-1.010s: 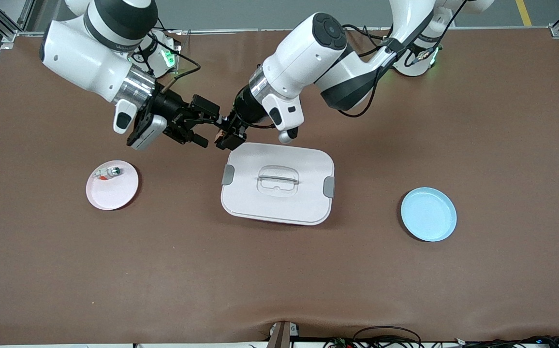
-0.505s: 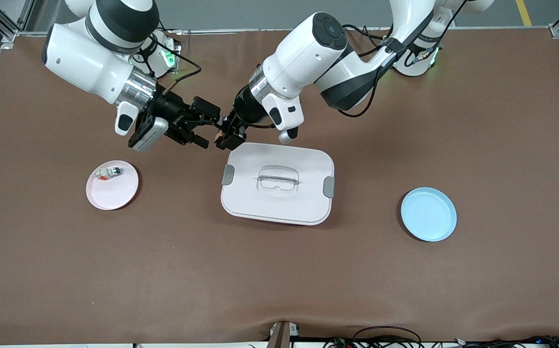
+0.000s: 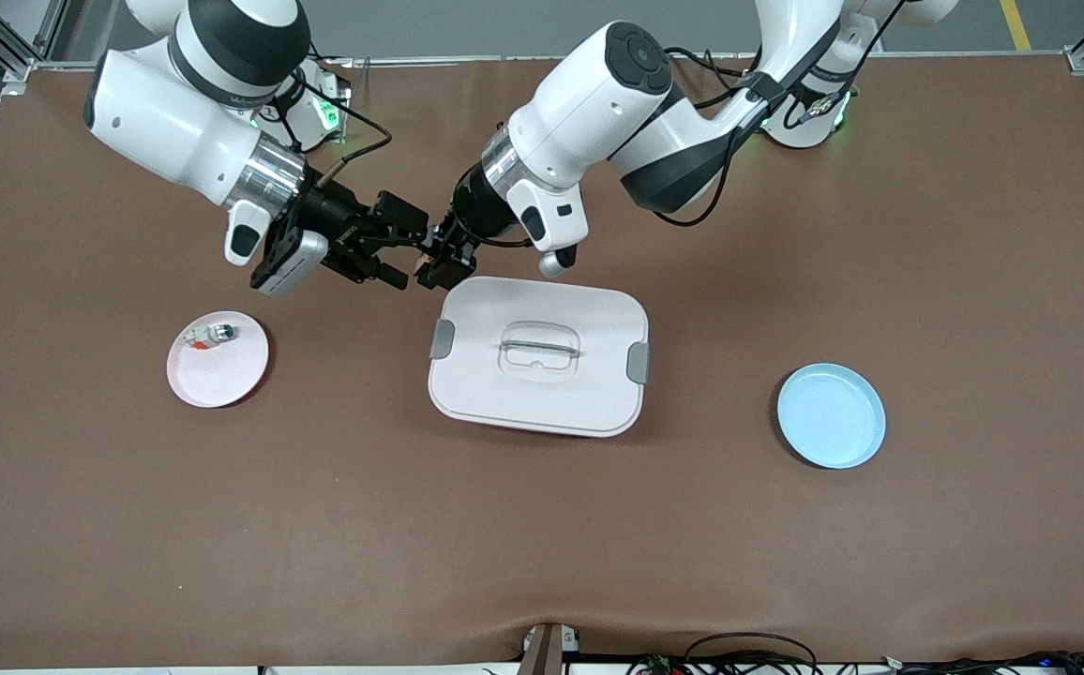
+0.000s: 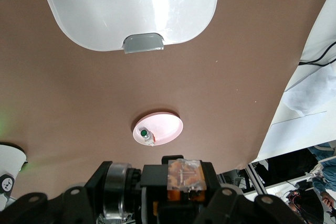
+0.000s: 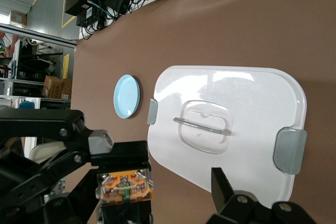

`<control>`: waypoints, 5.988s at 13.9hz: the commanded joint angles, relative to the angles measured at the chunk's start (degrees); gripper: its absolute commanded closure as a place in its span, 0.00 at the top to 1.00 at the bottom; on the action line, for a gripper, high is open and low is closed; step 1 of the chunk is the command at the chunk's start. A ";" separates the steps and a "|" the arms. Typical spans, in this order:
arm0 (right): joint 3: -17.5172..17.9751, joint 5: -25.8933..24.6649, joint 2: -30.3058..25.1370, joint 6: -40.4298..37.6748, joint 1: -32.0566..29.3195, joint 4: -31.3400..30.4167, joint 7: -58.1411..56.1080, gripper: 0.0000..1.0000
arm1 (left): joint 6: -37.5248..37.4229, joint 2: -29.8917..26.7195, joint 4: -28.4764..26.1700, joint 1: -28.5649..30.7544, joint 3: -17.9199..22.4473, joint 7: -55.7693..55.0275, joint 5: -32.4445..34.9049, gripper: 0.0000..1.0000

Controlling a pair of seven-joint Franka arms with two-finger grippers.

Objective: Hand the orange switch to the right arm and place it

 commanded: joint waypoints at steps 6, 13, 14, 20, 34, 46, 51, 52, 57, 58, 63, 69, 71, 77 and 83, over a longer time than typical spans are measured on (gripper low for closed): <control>-0.43 2.03 0.38 0.75 1.24 1.21 -1.47 0.19 | 0.48 -0.58 0.23 -0.49 0.01 -0.79 1.30 0.28; -0.43 2.03 0.47 0.84 1.94 1.21 -0.86 0.00 | 0.48 -0.67 0.14 -0.67 0.01 -0.88 4.28 0.54; -0.43 1.95 0.47 0.84 2.03 1.21 -0.86 0.00 | 0.48 -0.67 0.14 -0.67 0.01 -0.88 5.68 0.87; -0.43 0.63 1.26 0.40 2.03 1.30 -3.04 0.00 | 0.48 -0.58 0.14 -0.49 0.01 -1.24 6.58 1.00; -0.95 -14.82 6.53 -3.19 -5.17 0.77 -26.86 0.00 | -0.31 -0.32 -0.74 4.78 0.10 -0.53 9.74 1.00; -0.95 -43.66 7.15 -13.66 -22.39 0.51 -57.08 0.00 | -1.81 -1.72 -10.57 14.96 0.01 5.80 11.41 1.00; -0.95 -51.05 10.21 -11.82 -26.00 0.50 -73.61 0.00 | -1.81 -5.84 -17.77 20.33 -0.16 9.39 11.32 1.00; -0.95 -51.75 11.10 -10.77 -26.36 0.42 -75.46 0.00 | -1.81 -6.98 -19.44 21.47 -0.16 11.14 11.32 1.00; -1.04 -55.44 13.21 1.88 -26.80 -6.87 -76.97 0.00 | -1.72 -11.21 -24.46 28.67 -0.43 23.35 10.62 1.00; -0.96 -56.75 14.00 2.41 -27.50 -7.05 -76.97 0.00 | -1.72 -12.08 -25.77 30.08 -0.43 26.59 10.27 1.00; -1.04 -59.14 17.07 10.23 -29.87 -10.30 -76.97 0.00 | -1.81 -16.92 -32.72 36.32 -0.52 57.31 10.18 1.00; -1.13 -60.54 21.47 17.80 -31.20 -12.50 -76.88 0.00 | -1.81 -18.86 -36.42 43.88 -0.43 96.27 10.09 1.00; -1.22 -61.25 22.09 18.24 -31.28 -12.59 -76.71 0.00 | -1.81 -19.30 -36.69 46.78 -0.43 109.09 10.09 1.00; -1.83 -63.09 23.76 19.73 -31.28 -12.59 -76.53 0.00 | -8.20 -23.59 -34.14 52.24 -0.08 116.01 10.18 1.00; -1.92 -64.06 24.64 19.82 -31.28 -12.50 -76.00 0.00 | -16.28 -29.14 -31.52 54.43 0.01 116.01 9.39 1.00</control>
